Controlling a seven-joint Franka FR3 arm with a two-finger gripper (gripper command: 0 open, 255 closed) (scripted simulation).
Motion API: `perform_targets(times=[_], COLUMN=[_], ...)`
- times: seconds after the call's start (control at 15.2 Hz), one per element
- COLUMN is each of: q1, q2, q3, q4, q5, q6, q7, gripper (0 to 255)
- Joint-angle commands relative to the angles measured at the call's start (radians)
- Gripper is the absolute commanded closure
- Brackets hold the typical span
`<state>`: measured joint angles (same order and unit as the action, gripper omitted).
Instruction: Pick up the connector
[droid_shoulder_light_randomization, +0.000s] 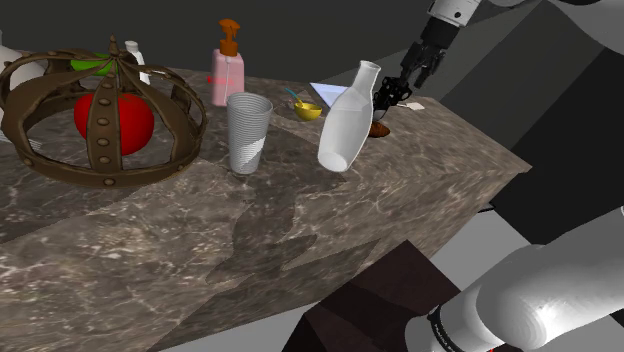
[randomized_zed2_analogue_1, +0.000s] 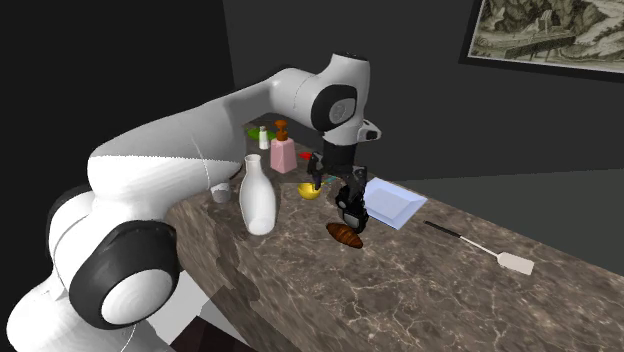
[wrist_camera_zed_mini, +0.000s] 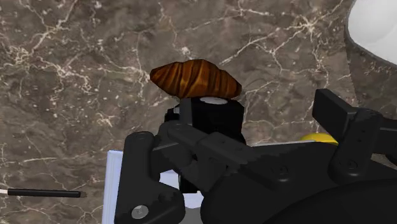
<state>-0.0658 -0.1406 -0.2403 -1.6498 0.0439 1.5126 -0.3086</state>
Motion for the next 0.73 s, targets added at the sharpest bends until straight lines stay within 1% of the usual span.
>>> perform_targets(times=[0.0, 0.07, 0.53, 0.66], q1=[-0.014, -0.021, -0.019, -0.019], q2=[0.085, 0.121, 0.090, 0.088], q3=[-0.025, -0.034, -0.029, -0.028], q4=[0.093, 0.136, 0.004, -0.006], q5=[0.019, 0.029, 0.021, 0.020], q6=[-0.018, -0.030, 0.073, 0.081], q7=[-0.027, -0.037, -0.038, -0.038], gripper=[0, 0, 0, 0])
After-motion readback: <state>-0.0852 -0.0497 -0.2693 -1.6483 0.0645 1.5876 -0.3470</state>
